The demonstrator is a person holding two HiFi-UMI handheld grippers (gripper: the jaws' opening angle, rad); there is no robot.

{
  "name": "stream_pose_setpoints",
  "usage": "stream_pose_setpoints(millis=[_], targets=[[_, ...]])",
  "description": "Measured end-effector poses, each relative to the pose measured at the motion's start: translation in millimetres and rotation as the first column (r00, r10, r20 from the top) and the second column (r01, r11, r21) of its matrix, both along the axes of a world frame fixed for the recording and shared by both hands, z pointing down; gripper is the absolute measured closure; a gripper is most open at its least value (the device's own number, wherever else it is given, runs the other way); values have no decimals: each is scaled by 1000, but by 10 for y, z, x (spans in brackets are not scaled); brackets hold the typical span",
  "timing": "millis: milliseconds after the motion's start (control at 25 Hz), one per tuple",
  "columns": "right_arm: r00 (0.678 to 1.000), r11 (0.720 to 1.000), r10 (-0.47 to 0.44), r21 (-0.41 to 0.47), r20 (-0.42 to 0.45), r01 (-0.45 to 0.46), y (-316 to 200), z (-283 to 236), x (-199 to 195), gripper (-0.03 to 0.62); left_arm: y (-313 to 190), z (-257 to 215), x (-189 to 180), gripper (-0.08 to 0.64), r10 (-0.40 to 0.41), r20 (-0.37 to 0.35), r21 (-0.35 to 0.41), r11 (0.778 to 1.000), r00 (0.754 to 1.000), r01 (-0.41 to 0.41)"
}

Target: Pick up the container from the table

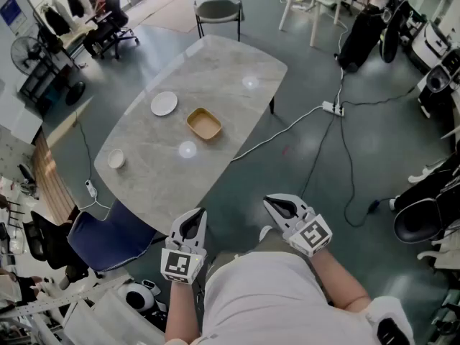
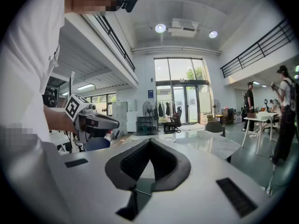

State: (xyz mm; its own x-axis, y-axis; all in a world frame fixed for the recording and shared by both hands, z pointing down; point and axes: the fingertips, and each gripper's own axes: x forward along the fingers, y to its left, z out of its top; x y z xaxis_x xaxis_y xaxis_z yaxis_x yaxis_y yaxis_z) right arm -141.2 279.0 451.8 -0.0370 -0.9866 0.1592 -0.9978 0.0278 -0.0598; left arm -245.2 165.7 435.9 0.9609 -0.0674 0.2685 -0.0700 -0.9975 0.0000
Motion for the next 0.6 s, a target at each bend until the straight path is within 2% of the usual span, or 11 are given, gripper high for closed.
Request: stream_pose_setpoints(millis=[320,480,600], targets=[[998,997,-57,-46,-25,56,341,112,510,583,344,32,731,558,8,24,23,1000,1000,-9],[995,995,-98,-20,-22,97,378,73,736,581,466,40,1031,558,16,40,56,998,999,-18],[992,992,-124,23,5,124,306,14,854,580,421,62,1164,558,0,44,47,999,999,-2]])
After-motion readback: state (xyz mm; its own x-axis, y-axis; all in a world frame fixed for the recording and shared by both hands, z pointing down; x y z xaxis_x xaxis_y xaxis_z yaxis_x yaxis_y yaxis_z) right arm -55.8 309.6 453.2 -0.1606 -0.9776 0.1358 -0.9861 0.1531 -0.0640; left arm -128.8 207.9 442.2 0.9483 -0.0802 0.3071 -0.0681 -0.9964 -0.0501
